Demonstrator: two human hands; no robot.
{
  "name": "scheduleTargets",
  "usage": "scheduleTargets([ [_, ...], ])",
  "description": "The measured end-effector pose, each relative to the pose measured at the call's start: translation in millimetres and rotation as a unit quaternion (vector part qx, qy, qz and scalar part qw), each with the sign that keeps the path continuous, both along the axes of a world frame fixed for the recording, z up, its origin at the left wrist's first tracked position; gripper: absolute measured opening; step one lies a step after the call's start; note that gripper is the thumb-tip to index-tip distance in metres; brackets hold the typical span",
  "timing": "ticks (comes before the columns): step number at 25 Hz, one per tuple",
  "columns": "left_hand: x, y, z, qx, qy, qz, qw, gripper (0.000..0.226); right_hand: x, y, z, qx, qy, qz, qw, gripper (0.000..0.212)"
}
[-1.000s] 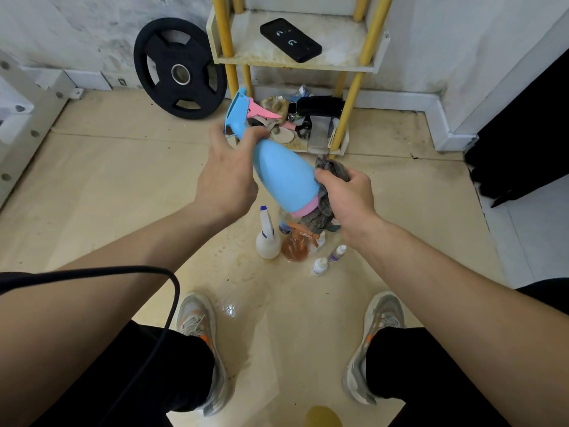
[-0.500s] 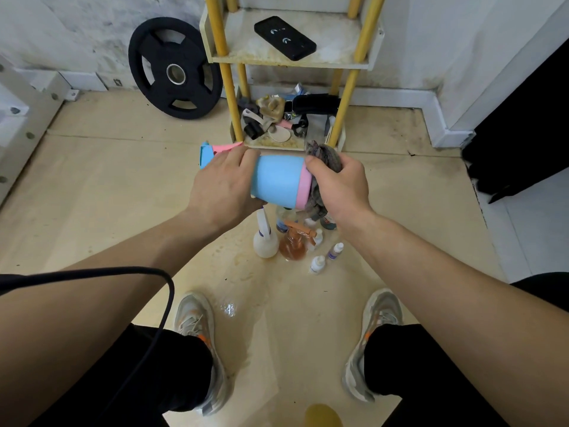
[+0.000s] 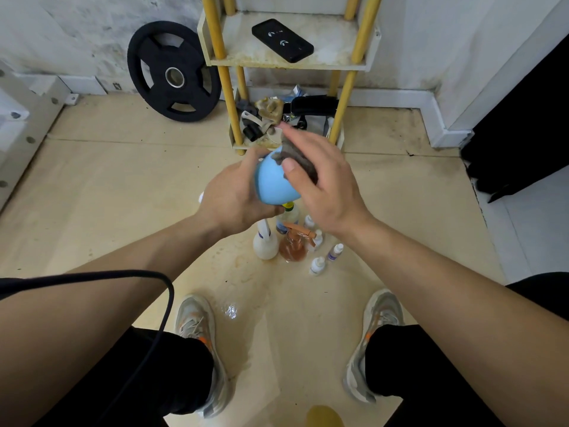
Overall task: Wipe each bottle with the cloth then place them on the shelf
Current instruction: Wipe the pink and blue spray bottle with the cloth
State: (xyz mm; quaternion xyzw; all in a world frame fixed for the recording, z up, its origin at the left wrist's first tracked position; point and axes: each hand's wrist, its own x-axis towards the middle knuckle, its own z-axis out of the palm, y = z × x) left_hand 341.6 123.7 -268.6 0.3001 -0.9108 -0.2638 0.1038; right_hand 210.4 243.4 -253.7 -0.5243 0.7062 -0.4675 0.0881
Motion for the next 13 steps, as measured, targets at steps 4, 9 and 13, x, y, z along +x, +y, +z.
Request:
scheduleTargets([
  [4,2,4,1,0.057,0.023,-0.006,0.998,0.090,-11,-2,0,-0.001,0.000,-0.001,1.000,0.044],
  [9,4,5,1,0.114,0.064,0.019,0.991,0.091,-15,-2,7,0.046,-0.161,-0.098,0.981,0.036],
  [13,1,4,2,0.150,0.055,0.056,0.986,0.093,-7,5,7,0.035,-0.065,-0.101,0.992,0.033],
])
